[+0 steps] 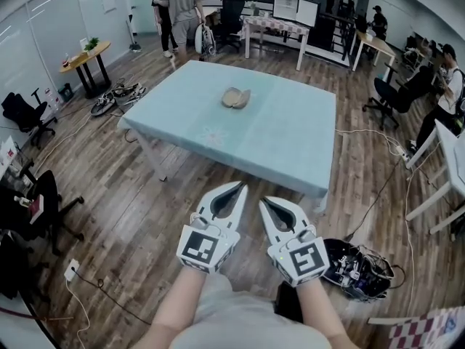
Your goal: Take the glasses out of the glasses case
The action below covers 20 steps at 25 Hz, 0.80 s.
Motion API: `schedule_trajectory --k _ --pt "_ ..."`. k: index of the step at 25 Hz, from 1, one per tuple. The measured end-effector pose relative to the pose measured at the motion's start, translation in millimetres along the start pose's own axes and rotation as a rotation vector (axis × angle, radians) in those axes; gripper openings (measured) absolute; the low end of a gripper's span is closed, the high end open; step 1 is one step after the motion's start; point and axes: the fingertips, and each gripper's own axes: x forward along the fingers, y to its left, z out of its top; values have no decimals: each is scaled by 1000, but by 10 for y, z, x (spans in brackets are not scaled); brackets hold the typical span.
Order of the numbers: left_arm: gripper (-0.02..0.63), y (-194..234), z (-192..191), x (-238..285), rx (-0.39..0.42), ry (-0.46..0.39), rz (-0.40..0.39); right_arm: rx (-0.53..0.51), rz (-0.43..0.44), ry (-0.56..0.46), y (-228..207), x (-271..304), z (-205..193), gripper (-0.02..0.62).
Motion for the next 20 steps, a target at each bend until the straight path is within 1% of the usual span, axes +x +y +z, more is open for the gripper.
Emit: schedule_trajectory --k 3,7,10,13,18,20 --pt "9 171 -43 80 -5 0 -4 2 11 -4 -21 172 -41 8" --pt "8 365 -102 214 -8 0 -20 20 -38 8 -152 400 -7 8" --pt "9 501 -134 322 -6 1 -31 6 -28 -5 -202 552 -75 8" --pt "9 638 -155 413 -8 0 -43 7 -42 -3 -267 700 -91 8" --pt "9 942 -177 521 -22 -9 -40 -2 -42 16 -294 995 -119 8" --pt "9 1059 -194 555 -34 -15 -37 3 -56 27 -322 1101 -124 8"
